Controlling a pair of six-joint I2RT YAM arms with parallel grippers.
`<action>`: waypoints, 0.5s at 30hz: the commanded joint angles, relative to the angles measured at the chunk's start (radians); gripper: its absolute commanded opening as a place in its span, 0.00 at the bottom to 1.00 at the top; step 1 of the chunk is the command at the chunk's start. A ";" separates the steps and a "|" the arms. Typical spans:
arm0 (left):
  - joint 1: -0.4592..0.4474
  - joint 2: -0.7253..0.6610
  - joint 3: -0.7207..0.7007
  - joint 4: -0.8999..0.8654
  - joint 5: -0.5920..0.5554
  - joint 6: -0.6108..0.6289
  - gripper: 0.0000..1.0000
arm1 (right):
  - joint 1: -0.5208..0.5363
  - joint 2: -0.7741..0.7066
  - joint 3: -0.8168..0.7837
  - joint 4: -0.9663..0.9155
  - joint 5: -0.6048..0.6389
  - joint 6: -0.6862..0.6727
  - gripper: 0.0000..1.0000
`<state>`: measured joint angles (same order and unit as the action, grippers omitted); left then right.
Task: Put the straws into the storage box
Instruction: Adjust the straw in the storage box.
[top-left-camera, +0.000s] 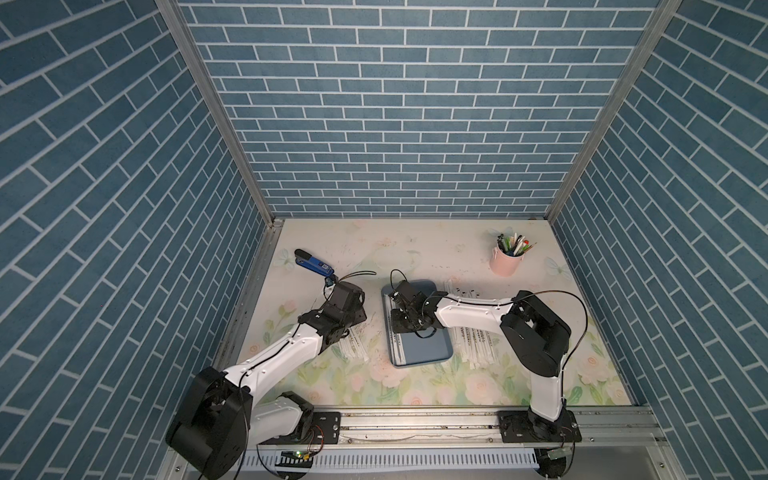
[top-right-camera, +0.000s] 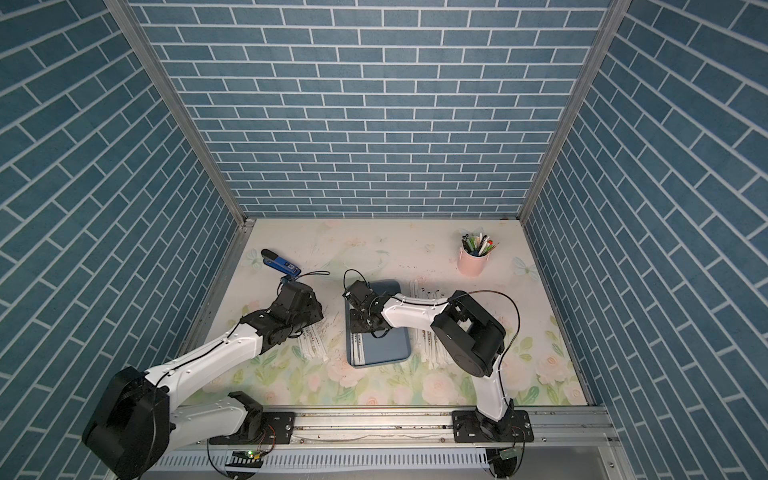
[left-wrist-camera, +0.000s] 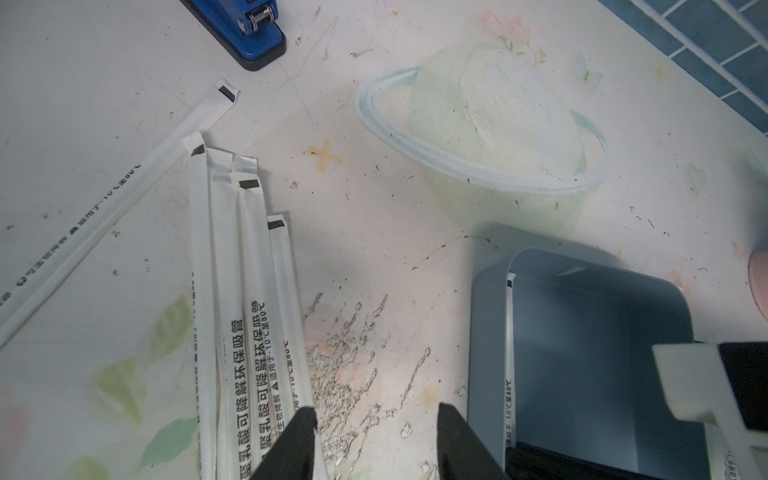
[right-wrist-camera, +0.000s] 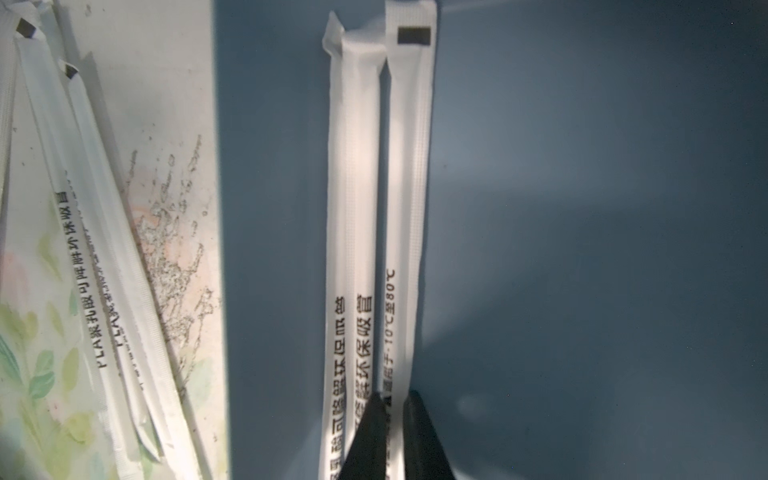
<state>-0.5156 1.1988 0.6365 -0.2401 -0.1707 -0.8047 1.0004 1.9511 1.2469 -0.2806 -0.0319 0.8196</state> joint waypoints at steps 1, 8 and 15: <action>-0.005 -0.017 -0.009 -0.005 -0.006 -0.003 0.51 | 0.004 0.001 -0.004 0.001 -0.005 0.032 0.18; -0.003 -0.050 -0.028 -0.043 -0.053 0.001 0.50 | -0.001 -0.080 0.002 -0.042 0.019 0.005 0.31; -0.004 -0.027 -0.078 -0.036 -0.025 -0.037 0.44 | -0.031 -0.205 -0.013 -0.096 0.071 -0.042 0.36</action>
<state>-0.5156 1.1580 0.5831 -0.2649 -0.2016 -0.8227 0.9833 1.8118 1.2461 -0.3298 -0.0147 0.8215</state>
